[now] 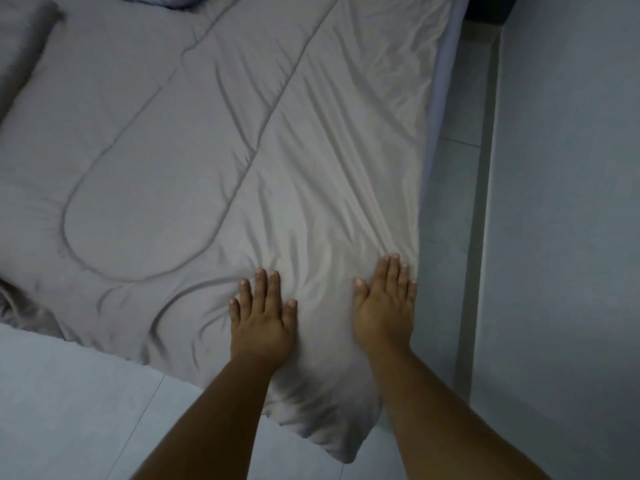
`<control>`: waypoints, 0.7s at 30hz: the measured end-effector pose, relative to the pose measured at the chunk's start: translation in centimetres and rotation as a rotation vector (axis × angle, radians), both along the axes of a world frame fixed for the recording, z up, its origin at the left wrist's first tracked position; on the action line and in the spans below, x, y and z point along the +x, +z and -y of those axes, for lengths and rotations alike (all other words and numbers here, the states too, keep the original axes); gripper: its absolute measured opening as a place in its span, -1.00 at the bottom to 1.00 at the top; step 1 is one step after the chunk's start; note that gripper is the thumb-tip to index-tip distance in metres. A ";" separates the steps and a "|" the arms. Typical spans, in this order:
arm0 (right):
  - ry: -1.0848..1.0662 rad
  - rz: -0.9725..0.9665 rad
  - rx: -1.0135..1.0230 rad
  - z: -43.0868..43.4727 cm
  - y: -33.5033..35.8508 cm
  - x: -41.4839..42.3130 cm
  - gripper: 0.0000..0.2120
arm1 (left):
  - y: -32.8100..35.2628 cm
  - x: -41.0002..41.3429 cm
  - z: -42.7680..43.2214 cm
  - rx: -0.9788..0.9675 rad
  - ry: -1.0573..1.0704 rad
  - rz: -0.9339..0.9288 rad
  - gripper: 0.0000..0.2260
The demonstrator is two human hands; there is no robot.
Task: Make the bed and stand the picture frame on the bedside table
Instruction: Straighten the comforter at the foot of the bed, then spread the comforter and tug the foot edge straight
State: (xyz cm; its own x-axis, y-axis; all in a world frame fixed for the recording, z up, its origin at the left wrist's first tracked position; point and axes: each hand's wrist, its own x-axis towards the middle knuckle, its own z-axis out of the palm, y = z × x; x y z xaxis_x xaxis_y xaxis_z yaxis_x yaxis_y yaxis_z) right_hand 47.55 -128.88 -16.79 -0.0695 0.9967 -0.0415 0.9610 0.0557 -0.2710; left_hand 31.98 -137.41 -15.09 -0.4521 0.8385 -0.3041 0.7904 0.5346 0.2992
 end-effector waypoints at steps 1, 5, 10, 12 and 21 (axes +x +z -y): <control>0.031 -0.024 0.005 0.1 0.5 -1.0 -0.37 | 0.1 0.0 0.0 -0.006 -0.002 0.005 -0.21; 0.198 0.013 -0.038 1.7 0.5 -2.7 -0.41 | 1.0 -0.3 -0.1 -0.053 -0.013 0.057 -0.22; -0.025 0.059 -0.123 1.1 3.4 -2.8 -0.34 | 4.4 -2.8 0.2 -0.054 -0.061 0.110 -0.25; 0.040 0.041 -0.085 -0.2 6.4 -4.9 -0.33 | 6.6 -4.6 -0.4 -0.035 -0.051 0.106 -0.18; 0.253 0.038 0.045 -5.1 24.0 -24.3 -0.40 | 21.5 -22.5 -5.0 0.188 0.006 0.086 -0.45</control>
